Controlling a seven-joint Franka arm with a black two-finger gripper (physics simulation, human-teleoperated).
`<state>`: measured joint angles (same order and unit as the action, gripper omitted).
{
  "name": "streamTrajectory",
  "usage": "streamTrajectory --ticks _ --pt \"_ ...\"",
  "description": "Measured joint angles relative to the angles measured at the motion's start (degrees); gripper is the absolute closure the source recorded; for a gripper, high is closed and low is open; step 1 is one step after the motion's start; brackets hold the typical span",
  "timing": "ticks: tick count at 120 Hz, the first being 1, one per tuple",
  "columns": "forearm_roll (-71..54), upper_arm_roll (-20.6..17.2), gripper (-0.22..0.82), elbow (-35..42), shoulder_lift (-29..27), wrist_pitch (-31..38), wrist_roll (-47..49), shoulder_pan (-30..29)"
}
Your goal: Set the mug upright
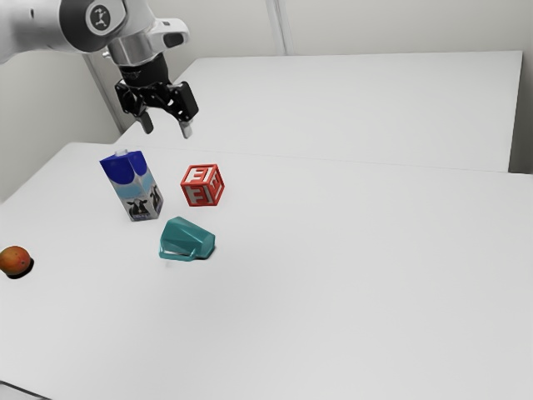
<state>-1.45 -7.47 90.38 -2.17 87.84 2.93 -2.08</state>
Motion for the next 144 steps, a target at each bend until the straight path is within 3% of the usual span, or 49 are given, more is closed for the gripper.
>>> streamTrajectory --ticks 39,76,102,144 --pt "0.0 0.5 0.02 1.2 -1.7 -0.2 -0.1 -0.2" --pt "2.9 1.0 0.02 3.0 -2.7 -0.4 -2.1 -6.6" --pt "10.4 1.0 0.02 9.9 -4.7 1.7 -5.4 -13.9" --pt "25.8 1.0 0.03 23.9 -8.5 12.7 -15.6 -22.8"
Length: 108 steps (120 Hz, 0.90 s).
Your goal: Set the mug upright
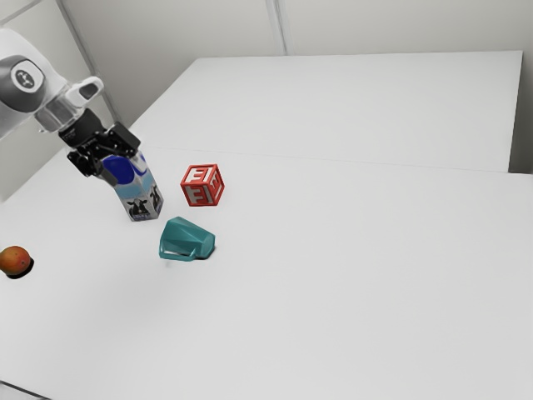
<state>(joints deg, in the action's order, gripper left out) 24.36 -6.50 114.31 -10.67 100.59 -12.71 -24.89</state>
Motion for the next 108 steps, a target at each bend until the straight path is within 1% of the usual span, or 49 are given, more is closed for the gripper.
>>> streamTrajectory --ticks 42,67,78,108 --pt "14.1 -0.2 0.03 7.6 0.6 7.4 -13.9 -6.6" --pt "19.1 -0.3 0.03 8.9 3.2 9.8 -22.0 -8.8" --pt "20.6 -0.3 0.02 8.8 4.9 9.9 -24.4 -9.1" --pt "21.7 -0.1 0.02 7.5 9.5 5.6 -25.6 -10.6"
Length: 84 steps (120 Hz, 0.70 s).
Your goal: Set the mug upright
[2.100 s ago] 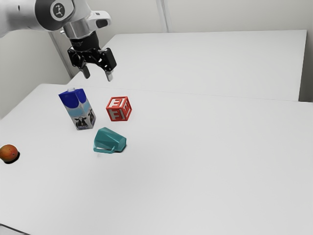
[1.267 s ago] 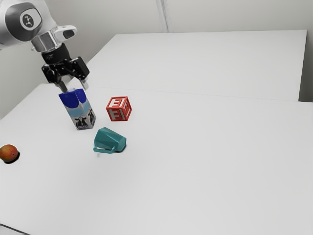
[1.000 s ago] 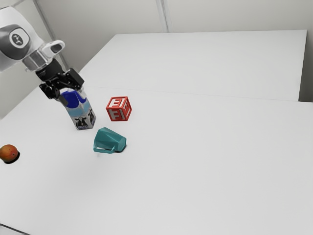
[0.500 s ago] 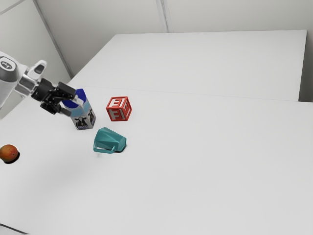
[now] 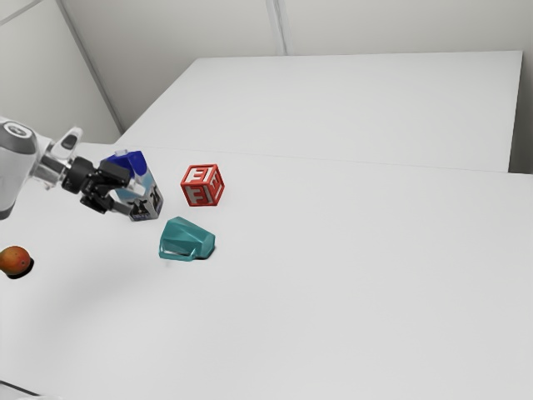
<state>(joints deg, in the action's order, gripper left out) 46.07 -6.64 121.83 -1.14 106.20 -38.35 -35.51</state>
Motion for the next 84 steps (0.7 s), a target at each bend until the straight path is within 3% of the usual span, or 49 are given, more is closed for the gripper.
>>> streamTrajectory --ticks 84 --pt "-2.5 -0.3 0.03 -12.5 15.8 -5.5 0.6 1.1"
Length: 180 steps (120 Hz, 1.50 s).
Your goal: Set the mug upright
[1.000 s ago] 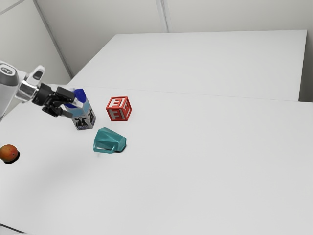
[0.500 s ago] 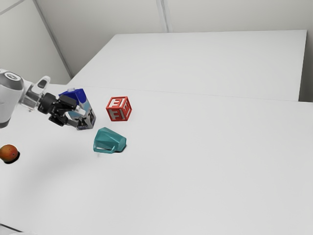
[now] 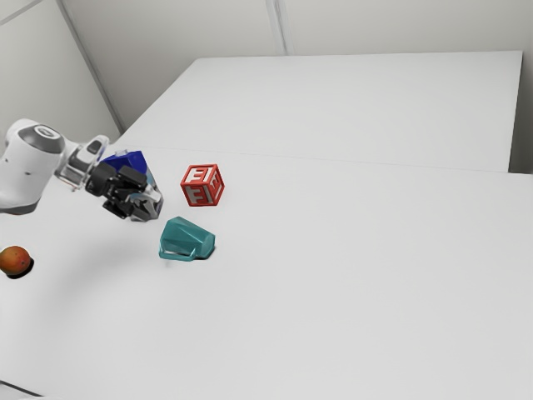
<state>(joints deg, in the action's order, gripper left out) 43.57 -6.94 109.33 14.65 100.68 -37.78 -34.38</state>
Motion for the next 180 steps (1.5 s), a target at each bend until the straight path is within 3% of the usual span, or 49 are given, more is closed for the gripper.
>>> streamTrajectory --ticks 108,180 --pt "0.3 -0.4 0.03 -0.2 6.0 6.0 -0.2 0.9" --pt "10.0 -0.6 0.03 1.0 8.8 8.1 -9.7 1.3"
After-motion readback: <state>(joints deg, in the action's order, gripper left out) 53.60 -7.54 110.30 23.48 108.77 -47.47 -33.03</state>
